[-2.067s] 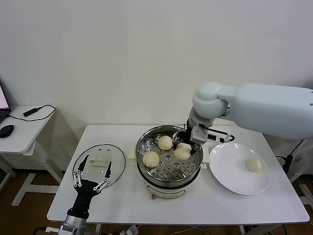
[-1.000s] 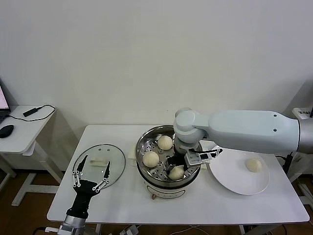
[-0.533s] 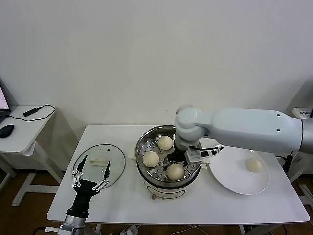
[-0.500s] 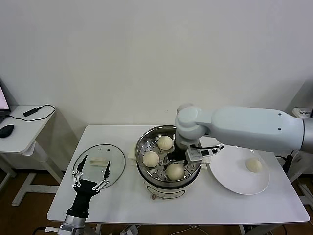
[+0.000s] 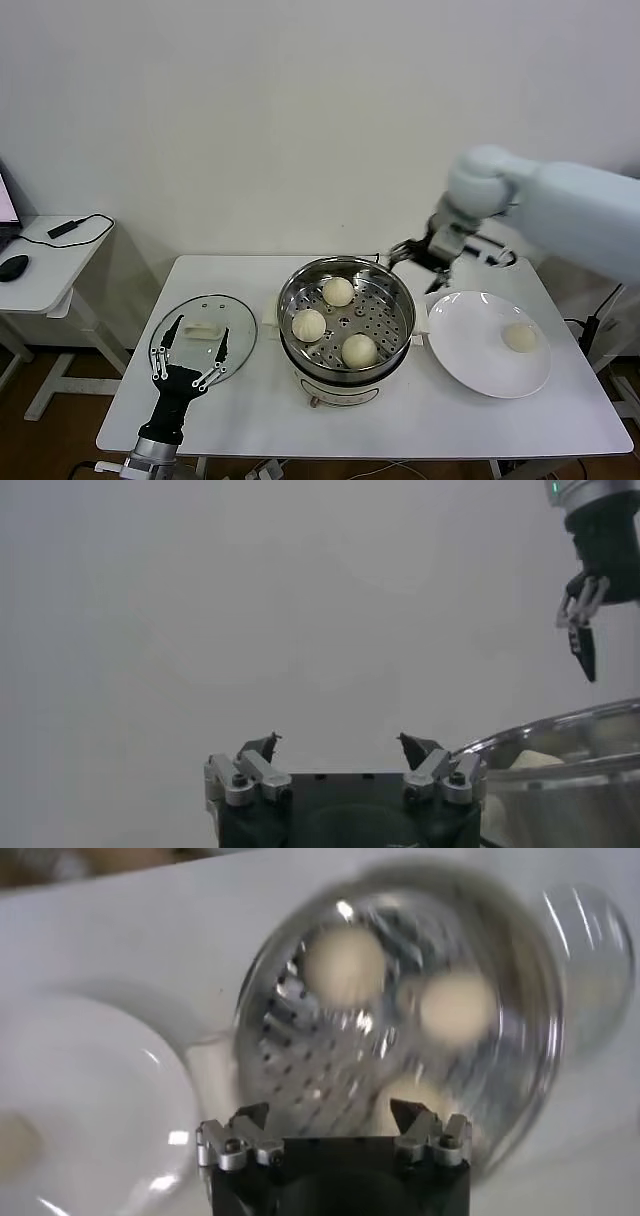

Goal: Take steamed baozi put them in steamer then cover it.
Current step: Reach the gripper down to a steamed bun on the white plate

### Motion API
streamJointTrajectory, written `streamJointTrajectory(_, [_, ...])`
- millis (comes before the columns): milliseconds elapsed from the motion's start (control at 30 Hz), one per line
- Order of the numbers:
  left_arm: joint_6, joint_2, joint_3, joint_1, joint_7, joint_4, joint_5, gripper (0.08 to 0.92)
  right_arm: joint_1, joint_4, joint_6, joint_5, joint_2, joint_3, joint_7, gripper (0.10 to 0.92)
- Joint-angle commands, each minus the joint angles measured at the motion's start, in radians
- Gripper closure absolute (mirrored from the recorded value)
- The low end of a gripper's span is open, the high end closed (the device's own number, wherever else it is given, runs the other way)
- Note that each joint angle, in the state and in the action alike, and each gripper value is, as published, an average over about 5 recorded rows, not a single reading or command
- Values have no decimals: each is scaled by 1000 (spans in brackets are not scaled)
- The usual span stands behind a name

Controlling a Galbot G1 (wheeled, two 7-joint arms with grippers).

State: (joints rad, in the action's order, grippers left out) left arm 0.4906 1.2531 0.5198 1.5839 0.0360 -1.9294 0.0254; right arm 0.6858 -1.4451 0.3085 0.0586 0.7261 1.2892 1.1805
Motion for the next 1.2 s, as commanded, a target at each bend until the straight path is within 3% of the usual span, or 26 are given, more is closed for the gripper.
streamJointTrajectory(33, [-1,-2,-2,-1,0,1,1,177,-61,365,-242,228,-220,-15,37,203])
streamJointTrajectory(367, [-6,-8,-4,0,1,-6,1,177,-299,525,-186,146,-265,-75,-63,203])
streamJointTrajectory(1200, [-5,-1,11,14,2,-3,3,177,-606,724,-183,60,-64,-273,-154,203])
